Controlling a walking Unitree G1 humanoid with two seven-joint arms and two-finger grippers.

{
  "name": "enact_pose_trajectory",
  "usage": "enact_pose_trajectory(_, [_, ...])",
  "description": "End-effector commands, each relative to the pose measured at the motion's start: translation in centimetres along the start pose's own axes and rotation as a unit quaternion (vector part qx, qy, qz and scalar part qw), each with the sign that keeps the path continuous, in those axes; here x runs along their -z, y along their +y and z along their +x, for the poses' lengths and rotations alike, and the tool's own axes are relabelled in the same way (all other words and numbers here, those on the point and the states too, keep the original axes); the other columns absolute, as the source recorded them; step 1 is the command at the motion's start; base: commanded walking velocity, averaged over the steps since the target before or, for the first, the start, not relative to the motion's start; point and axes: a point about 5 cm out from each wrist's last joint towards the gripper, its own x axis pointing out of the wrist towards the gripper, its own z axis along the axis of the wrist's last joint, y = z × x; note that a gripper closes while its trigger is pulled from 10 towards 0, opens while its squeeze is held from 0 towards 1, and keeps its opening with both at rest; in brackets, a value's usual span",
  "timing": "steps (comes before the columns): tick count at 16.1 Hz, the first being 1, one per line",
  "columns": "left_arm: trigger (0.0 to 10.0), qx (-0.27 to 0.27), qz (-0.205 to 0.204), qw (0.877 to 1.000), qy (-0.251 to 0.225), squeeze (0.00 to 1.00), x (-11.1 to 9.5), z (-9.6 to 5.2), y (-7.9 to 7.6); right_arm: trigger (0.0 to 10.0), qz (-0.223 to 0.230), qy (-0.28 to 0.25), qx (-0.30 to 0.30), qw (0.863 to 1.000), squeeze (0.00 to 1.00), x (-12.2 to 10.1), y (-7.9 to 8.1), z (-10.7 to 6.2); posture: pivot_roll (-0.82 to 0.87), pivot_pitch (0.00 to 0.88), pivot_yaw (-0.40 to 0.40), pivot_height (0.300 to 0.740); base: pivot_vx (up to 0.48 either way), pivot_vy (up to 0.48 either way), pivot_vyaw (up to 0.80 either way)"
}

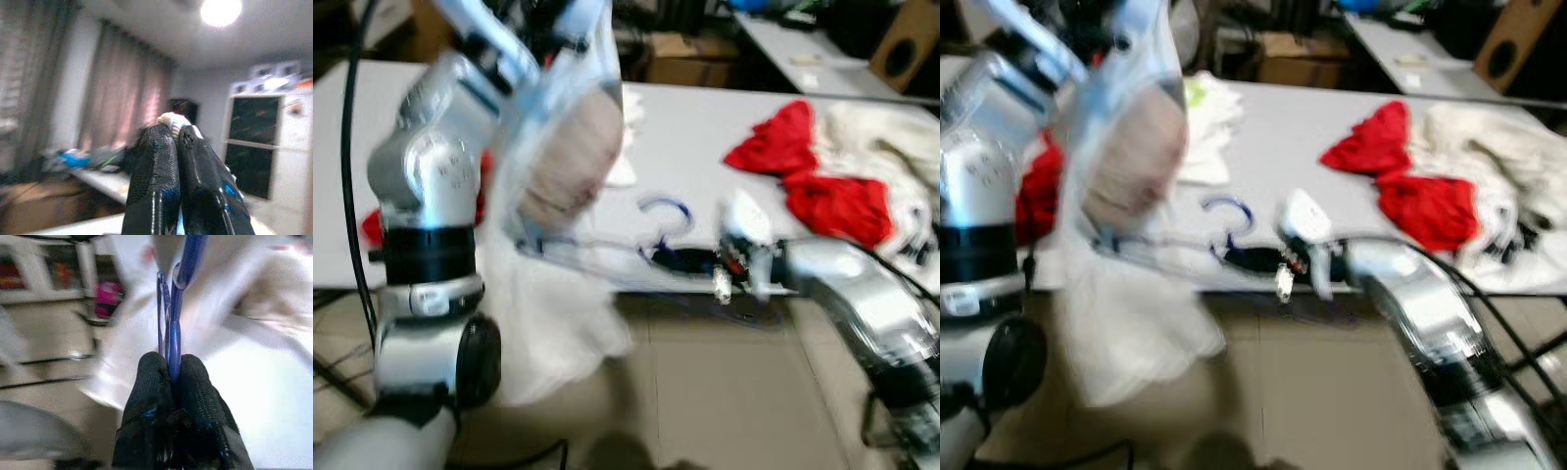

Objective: Hang hanger

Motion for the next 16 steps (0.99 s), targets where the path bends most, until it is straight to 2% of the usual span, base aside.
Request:
enact_pose_trajectory(1, [10.0,0.034,0.003,0.999,-0.033,0.0,-2.3,0.7,-1.3,10.0,-0.034,0.004,0.11,0.993,0.0,-0.8,-3.4,-0.6,0.06,0.0,-0.08,0.74,0.412,0.0,0.0])
enact_pose_trajectory(2, [10.0,0.038,0.0,0.998,-0.04,0.0,-2.8,0.7,-1.4,10.0,-0.04,-0.008,0.147,0.988,0.0,-1.4,-4.6,-0.5,0.06,0.0,-0.08,0.74,0.412,0.0,0.0])
enact_pose_trajectory(3, [10.0,0.038,0.0,0.998,-0.04,0.0,-2.8,0.7,-1.4,10.0,-0.04,-0.008,0.147,0.988,0.0,-1.4,-4.6,-0.5,0.06,0.0,-0.08,0.74,0.412,0.0,0.0])
enact_pose_trajectory(4, [10.0,0.041,-0.004,0.998,-0.051,0.0,-3.6,0.7,-1.6,10.0,-0.047,-0.034,0.21,0.976,0.0,-2.6,-6.3,-0.9,0.07,0.0,-0.091,0.74,0.409,0.0,0.0])
enact_pose_trajectory(5, [10.0,0.043,-0.007,0.997,-0.062,0.0,-4.3,0.6,-1.6,10.0,-0.05,-0.07,0.275,0.958,0.0,-4.2,-8.0,-1.6,0.07,0.0,-0.097,0.74,0.409,0.0,0.0])
enact_pose_trajectory(6, [10.0,0.039,-0.01,0.996,-0.074,0.0,-5.2,0.1,-1.6,10.0,-0.067,-0.151,0.357,0.919,0.0,-7.6,-10.3,-3.3,0.08,0.0,-0.103,0.74,0.431,0.0,0.0])
enact_pose_trajectory(7, [10.0,0.034,-0.007,0.996,-0.077,0.0,-5.4,-0.1,-1.5,10.0,-0.076,-0.179,0.372,0.908,0.0,-8.8,-10.7,-3.9,0.08,0.0,-0.104,0.74,0.431,0.0,0.0])
enact_pose_trajectory(8, [10.0,0.013,0.004,0.997,-0.072,0.0,-5.5,-0.6,-0.8,10.0,-0.101,-0.187,0.364,0.907,0.0,-9.6,-11.0,-4.1,0.07,0.0,-0.101,0.74,0.431,0.0,0.0])
enact_pose_trajectory(9, [10.0,-0.019,0.02,0.998,-0.057,0.0,-5.1,-1.5,0.4,10.0,-0.134,-0.157,0.329,0.921,0.0,-9.0,-10.6,-3.5,0.07,0.0,-0.099,0.74,0.431,0.0,0.0])
enact_pose_trajectory(10, [10.0,-0.037,0.026,0.998,-0.044,0.0,-4.5,-2.1,1.2,10.0,-0.144,-0.144,0.314,0.927,0.0,-8.5,-10.3,-3.1,0.07,0.0,-0.099,0.74,0.435,0.0,0.0])
enact_pose_trajectory(11, [10.0,-0.069,0.039,0.997,-0.011,0.0,-2.8,-3.4,2.4,10.0,-0.145,-0.127,0.275,0.942,0.0,-7.2,-9.5,-2.5,0.07,0.0,-0.099,0.74,0.431,0.0,0.0])
enact_pose_trajectory(12, [10.0,-0.101,0.053,0.993,0.043,0.0,-0.4,-5.2,3.4,10.0,-0.14,-0.107,0.225,0.958,0.0,-5.6,-8.5,-1.9,0.06,0.0,-0.091,0.74,0.424,0.0,0.0])
enact_pose_trajectory(13, [10.0,-0.111,0.059,0.99,0.065,0.0,0.5,-5.9,3.7,10.0,-0.136,-0.1,0.209,0.963,0.0,-5.1,-8.2,-1.7,0.06,0.0,-0.091,0.74,0.424,0.0,0.0])
enact_pose_trajectory(14, [10.0,-0.121,0.095,0.976,0.152,0.0,3.7,-8.3,4.1,10.0,-0.127,-0.057,0.149,0.979,0.0,-2.8,-6.9,-1.5,0.06,0.0,-0.092,0.74,0.319,0.0,0.0])
enact_pose_trajectory(16, [10.0,-0.117,0.125,0.94,0.295,0.0,9.0,-12.9,4.0,10.0,-0.11,0.01,0.06,0.992,0.0,0.8,-4.5,-2.5,0.05,0.0,-0.092,0.74,0.0,0.0,0.0])
